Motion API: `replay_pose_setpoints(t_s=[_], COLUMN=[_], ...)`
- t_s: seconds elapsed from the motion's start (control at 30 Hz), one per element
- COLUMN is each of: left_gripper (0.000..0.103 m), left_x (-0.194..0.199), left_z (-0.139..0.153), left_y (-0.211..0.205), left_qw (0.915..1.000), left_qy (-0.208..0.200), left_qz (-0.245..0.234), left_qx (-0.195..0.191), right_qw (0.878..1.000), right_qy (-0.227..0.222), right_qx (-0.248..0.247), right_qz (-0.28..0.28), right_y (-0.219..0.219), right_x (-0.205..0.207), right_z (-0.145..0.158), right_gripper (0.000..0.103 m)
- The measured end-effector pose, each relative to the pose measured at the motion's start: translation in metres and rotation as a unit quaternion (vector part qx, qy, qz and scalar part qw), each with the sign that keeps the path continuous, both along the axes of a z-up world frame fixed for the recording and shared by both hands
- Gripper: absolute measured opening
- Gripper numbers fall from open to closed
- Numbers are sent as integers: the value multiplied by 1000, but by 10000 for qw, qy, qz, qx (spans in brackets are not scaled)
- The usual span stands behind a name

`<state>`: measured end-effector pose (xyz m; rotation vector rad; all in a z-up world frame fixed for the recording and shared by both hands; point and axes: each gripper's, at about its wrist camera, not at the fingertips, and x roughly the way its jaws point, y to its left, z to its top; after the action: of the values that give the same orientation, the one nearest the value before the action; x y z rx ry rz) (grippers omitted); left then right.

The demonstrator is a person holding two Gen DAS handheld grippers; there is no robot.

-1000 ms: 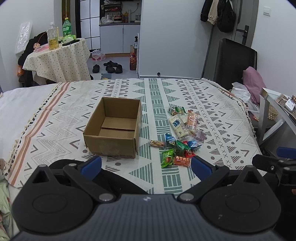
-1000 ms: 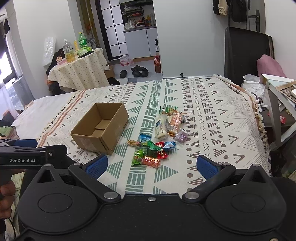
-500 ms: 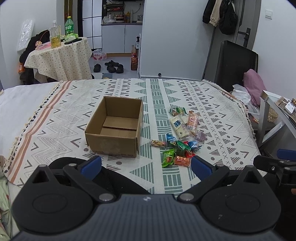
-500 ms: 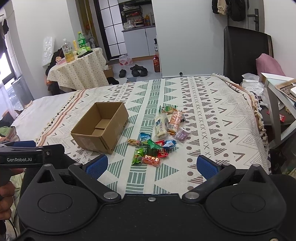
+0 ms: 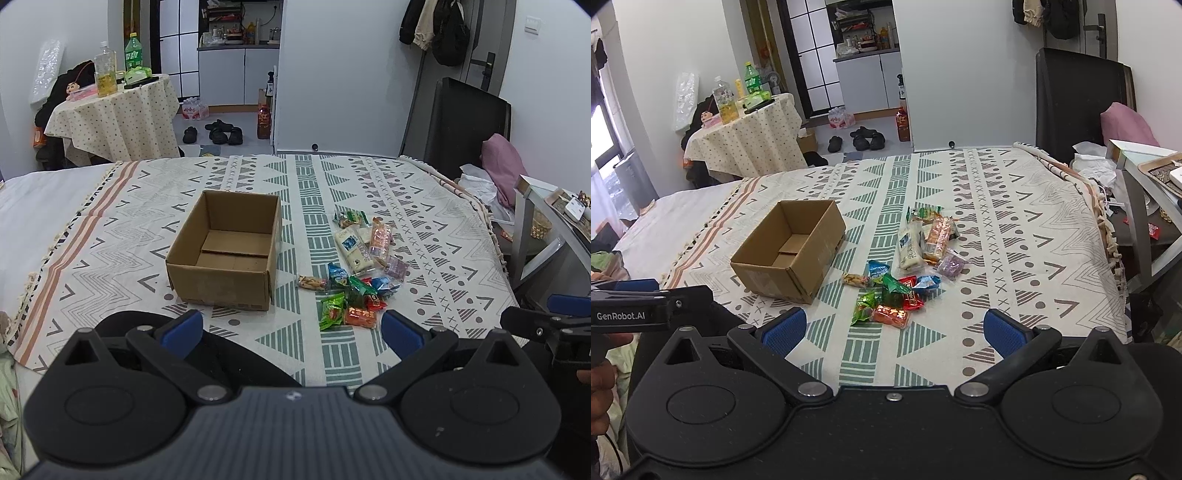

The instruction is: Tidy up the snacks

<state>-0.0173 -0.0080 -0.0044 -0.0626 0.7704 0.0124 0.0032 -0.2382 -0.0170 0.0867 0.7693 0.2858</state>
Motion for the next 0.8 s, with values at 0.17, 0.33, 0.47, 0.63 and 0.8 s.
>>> replay_pose_setpoints(t_s=[0.17,0.33,0.47,0.63,0.8], left_gripper=[102,102,102,102,102], left_x=[-2,-2,2,8,18], left_z=[0,0,-1,-5,-11], left_y=[-2,-5,-7,-8,-10], left_qw=[10000,10000,10000,9999,9997], left_qy=[-10,-3,10,43,76], left_qz=[-11,-38,-86,-150,-209], left_qx=[5,-5,-26,-34,-91], right_qw=[10000,10000,9999,9998,9998], right_qy=[-4,-13,-10,-20,26], right_qx=[44,51,89,170,203], right_qz=[39,46,58,74,71], right_y=[-1,0,0,-5,-8], right_x=[0,0,-1,3,7], right_z=[0,0,-1,-2,-5], right_gripper=[103,103,103,103,103])
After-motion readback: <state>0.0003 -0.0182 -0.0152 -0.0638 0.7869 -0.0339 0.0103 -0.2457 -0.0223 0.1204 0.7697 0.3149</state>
